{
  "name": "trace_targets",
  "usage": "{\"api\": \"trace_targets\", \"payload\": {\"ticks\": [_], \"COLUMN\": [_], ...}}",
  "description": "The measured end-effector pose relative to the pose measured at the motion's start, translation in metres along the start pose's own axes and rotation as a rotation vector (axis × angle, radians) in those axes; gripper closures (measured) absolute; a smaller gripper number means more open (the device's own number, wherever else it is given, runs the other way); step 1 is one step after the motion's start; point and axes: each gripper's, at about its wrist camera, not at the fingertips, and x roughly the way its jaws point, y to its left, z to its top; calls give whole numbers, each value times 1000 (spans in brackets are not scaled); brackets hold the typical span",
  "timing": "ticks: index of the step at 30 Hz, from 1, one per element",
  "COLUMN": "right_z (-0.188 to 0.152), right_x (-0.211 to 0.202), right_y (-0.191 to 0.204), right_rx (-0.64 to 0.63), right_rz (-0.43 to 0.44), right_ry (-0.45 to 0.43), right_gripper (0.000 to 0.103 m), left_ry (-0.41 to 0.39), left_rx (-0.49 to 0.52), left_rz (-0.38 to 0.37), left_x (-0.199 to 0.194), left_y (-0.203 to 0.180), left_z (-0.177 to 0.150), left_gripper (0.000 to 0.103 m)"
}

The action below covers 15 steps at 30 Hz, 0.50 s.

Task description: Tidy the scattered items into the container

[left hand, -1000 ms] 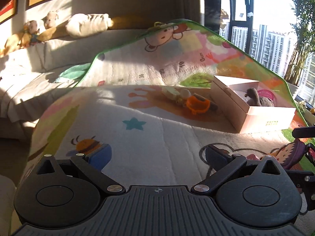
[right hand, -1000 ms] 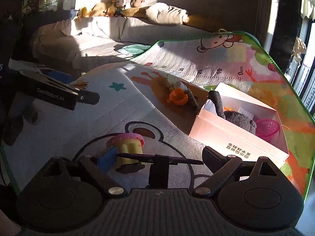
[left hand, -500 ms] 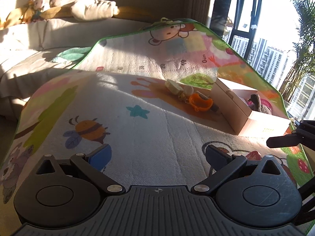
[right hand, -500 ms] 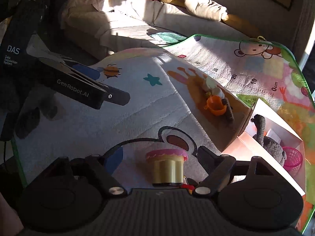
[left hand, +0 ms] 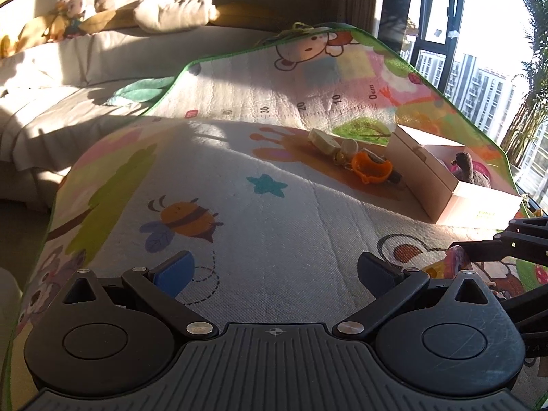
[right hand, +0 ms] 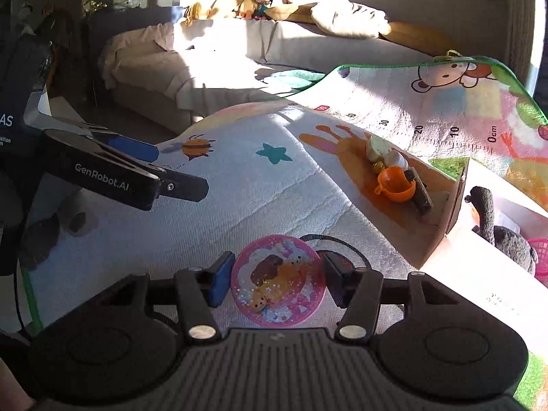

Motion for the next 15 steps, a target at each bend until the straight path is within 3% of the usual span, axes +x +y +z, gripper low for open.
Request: {"api": "trace_targets", "payload": {"ticks": [7,11,15], "right_z": [-25,-27,-19], "right_x": [-21,-31,-28], "right_y": [1,0,3], "right_rx": [-13,-16,-19], "right_rz": [-20,-27,-18], "right_ry": [-7,-60,-65], "right_gripper": [45,41,41], "left_ry": [-8,-35,-47], "left_rx": [36,61,77], "left_rz": [-67,-114,-93], "left_x": [-4,-8,-12], "left_y": [-12,-23,-31], "left_z": [1,4,9], "left_gripper": [0,0,0]}}
